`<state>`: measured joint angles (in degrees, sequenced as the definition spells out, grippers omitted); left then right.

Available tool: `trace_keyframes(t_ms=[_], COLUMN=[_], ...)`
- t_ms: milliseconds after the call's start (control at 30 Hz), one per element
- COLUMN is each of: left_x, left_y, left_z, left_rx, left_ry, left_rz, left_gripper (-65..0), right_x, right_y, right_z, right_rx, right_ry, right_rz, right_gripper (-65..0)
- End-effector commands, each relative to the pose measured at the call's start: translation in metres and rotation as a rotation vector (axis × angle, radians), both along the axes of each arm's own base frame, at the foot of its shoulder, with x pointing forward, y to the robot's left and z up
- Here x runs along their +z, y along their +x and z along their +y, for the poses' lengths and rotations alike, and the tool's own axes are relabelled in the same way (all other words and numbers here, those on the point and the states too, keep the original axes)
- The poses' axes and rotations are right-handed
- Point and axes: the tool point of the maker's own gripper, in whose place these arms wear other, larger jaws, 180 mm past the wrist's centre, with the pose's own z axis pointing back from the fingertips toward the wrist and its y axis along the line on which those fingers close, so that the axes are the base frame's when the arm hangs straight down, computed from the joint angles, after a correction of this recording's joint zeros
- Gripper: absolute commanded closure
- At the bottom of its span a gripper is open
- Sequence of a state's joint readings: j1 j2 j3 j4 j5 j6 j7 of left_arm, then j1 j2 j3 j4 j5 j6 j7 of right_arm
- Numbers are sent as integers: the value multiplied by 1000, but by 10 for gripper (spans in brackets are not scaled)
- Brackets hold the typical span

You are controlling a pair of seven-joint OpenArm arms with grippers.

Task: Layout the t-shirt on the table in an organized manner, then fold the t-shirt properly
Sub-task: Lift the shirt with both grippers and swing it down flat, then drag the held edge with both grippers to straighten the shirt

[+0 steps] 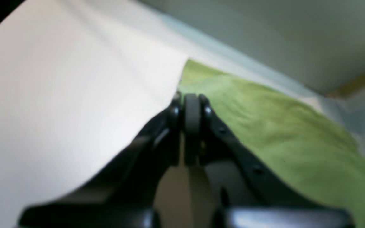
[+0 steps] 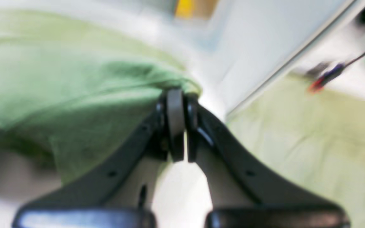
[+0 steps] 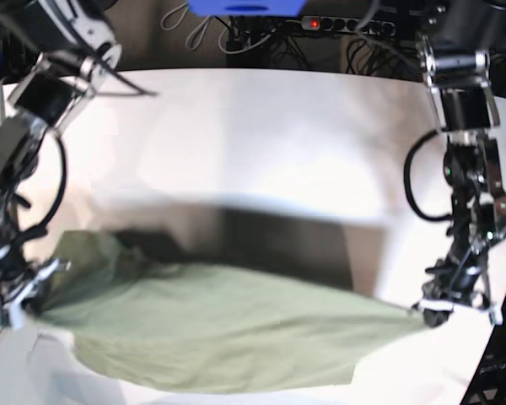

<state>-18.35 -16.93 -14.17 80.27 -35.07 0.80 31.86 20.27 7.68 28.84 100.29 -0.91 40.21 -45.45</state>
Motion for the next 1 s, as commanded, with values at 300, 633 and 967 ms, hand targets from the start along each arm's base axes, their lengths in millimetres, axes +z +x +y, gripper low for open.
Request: trace_keyframes(t_ms=[300, 633, 967], left_x=[-79, -83, -88], left_y=[-73, -117, -136], left_z=[7, 55, 79], left_rx=[4, 79, 151], left_ry=[22, 99, 92], left_rz=[165, 210, 228], left_gripper=[-2, -2, -2], right_x=[-58, -89, -88], right_y=[-69, -108, -95], right_z=[-3, 6, -2], right_rx=[-52, -24, -40], right_ry=[13, -34, -56], right_rz=[115, 240, 296], right_gripper=[0, 0, 0])
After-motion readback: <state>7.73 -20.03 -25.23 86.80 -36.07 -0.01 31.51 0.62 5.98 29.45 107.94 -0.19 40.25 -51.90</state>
